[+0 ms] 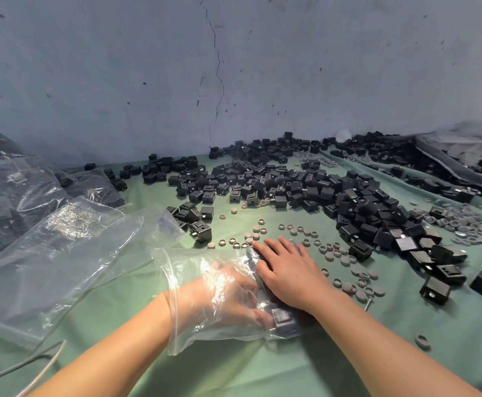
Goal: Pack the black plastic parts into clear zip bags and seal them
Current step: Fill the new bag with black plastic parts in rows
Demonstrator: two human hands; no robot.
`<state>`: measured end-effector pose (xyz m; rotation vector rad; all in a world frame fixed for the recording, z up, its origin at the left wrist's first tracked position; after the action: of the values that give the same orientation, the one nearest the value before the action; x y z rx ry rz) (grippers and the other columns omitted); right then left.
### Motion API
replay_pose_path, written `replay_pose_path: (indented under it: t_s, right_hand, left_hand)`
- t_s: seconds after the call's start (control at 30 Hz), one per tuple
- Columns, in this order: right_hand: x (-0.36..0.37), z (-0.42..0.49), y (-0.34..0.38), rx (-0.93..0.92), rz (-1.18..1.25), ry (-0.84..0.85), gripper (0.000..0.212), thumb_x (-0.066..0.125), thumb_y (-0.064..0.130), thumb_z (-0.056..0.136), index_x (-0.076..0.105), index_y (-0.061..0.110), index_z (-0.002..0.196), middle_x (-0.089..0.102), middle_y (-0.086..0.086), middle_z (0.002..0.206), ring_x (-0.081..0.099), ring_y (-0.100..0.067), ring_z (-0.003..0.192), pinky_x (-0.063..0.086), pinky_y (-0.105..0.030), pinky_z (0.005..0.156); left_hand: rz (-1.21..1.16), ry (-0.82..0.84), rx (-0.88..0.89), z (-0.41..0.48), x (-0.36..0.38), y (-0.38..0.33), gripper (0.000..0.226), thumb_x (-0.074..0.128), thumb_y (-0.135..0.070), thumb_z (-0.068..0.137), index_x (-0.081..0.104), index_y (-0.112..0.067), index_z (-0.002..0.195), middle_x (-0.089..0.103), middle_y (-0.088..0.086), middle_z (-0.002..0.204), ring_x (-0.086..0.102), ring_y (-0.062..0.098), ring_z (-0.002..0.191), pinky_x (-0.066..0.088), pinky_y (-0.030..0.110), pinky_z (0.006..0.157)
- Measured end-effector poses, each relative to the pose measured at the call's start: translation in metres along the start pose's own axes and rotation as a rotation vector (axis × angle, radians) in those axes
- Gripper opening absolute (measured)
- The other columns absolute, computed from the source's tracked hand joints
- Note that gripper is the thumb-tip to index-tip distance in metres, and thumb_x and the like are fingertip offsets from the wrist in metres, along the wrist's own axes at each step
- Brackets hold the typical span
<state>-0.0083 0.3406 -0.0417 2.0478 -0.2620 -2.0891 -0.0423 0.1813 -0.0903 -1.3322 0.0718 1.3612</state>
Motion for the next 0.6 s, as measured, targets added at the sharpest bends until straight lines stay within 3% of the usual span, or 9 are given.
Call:
replay_pose_path:
  t_s: [0.07,0.13,0.2,0.23,0.3,0.33,0.4,0.47,0.6]
  right_hand:
    - [0.0,-0.001,-0.001,-0.011,0.047,-0.034,0.056,0.024,0.05,0.101,0.016,0.044,0.156,0.018,0.01,0.166,0.005,-0.015,0.154,0.001,-0.046,0.125]
    - [-0.003,-0.002,-0.001,-0.024,0.21,-0.104,0.052,0.033,0.049,0.102,0.027,0.045,0.153,0.023,0.014,0.163,0.009,-0.012,0.154,0.005,-0.044,0.126]
    - [-0.009,-0.005,-0.001,-0.009,0.498,-0.215,0.043,0.041,0.04,0.103,0.042,0.042,0.146,0.036,0.016,0.156,0.023,-0.009,0.15,0.019,-0.045,0.124]
    - [-0.012,-0.007,-0.002,0.013,0.626,-0.285,0.038,0.043,0.035,0.103,0.049,0.039,0.141,0.045,0.017,0.15,0.032,-0.007,0.145,0.028,-0.046,0.121]
    - [-0.019,-0.012,-0.006,0.073,0.68,-0.444,0.032,0.045,0.029,0.103,0.058,0.037,0.131,0.057,0.02,0.133,0.046,-0.003,0.13,0.041,-0.044,0.112]
    - [-0.022,-0.015,-0.008,0.102,0.631,-0.509,0.031,0.044,0.028,0.103,0.06,0.037,0.128,0.06,0.021,0.126,0.05,-0.003,0.124,0.044,-0.043,0.109]
    - [-0.027,-0.018,-0.009,0.13,0.508,-0.555,0.032,0.043,0.028,0.102,0.06,0.035,0.129,0.062,0.019,0.126,0.052,-0.003,0.121,0.043,-0.042,0.109]
    - [-0.025,-0.02,-0.003,0.105,0.382,-0.452,0.038,0.04,0.033,0.103,0.052,0.035,0.139,0.056,0.014,0.141,0.046,-0.006,0.132,0.034,-0.042,0.117]
    - [-0.003,-0.023,0.008,0.034,0.092,-0.079,0.059,0.018,0.06,0.1,0.015,0.043,0.156,0.01,0.009,0.167,0.003,-0.015,0.155,0.001,-0.047,0.126]
  left_hand:
    - [-0.117,-0.12,-0.024,-0.003,0.01,-0.007,0.091,0.091,-0.021,0.043,0.043,0.027,0.105,0.068,-0.001,0.093,0.064,0.0,0.09,0.046,0.019,0.089]
    - [-0.081,-0.089,0.059,-0.008,0.001,-0.029,0.072,0.094,-0.028,0.054,0.056,0.014,0.098,0.063,-0.022,0.097,0.055,-0.019,0.088,0.04,0.004,0.083]
    - [-0.292,-0.077,0.128,-0.006,-0.006,-0.036,0.031,0.086,-0.018,0.073,0.067,-0.005,0.094,0.063,-0.026,0.109,0.055,-0.015,0.103,0.041,0.007,0.092]
    - [-0.346,0.099,0.155,-0.009,-0.014,-0.045,0.021,0.084,-0.022,0.076,0.07,-0.014,0.089,0.068,-0.021,0.105,0.061,-0.006,0.101,0.047,0.013,0.091]
    - [-0.109,0.189,0.076,-0.013,-0.024,-0.041,0.032,0.077,-0.057,0.075,0.073,-0.026,0.072,0.071,-0.014,0.079,0.068,0.005,0.078,0.057,0.022,0.073]
    - [0.01,0.04,0.078,-0.009,-0.025,-0.035,0.048,0.061,-0.074,0.078,0.072,-0.028,0.065,0.068,-0.013,0.069,0.068,0.005,0.067,0.058,0.022,0.064]
    - [0.005,-0.096,0.208,-0.002,-0.025,-0.038,0.057,0.045,-0.073,0.087,0.07,-0.025,0.071,0.065,-0.01,0.062,0.065,0.003,0.057,0.055,0.024,0.054]
    - [0.004,-0.37,0.377,0.003,-0.025,-0.041,0.045,0.048,-0.063,0.092,0.058,-0.02,0.083,0.062,0.003,0.055,0.061,0.016,0.045,0.047,0.026,0.046]
    - [0.279,-0.124,0.201,-0.011,-0.031,-0.037,0.057,0.03,-0.072,0.093,0.067,-0.029,0.091,0.065,-0.003,0.077,0.062,0.022,0.068,0.055,0.04,0.067]
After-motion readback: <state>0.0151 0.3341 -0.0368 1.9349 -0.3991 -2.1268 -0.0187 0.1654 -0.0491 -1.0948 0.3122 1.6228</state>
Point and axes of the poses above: each hand's wrist, its own z-axis towards the middle knuckle, its own x-axis out of the palm, y = z × x, the point moved 1 cm from there along z, towards the middle knuckle
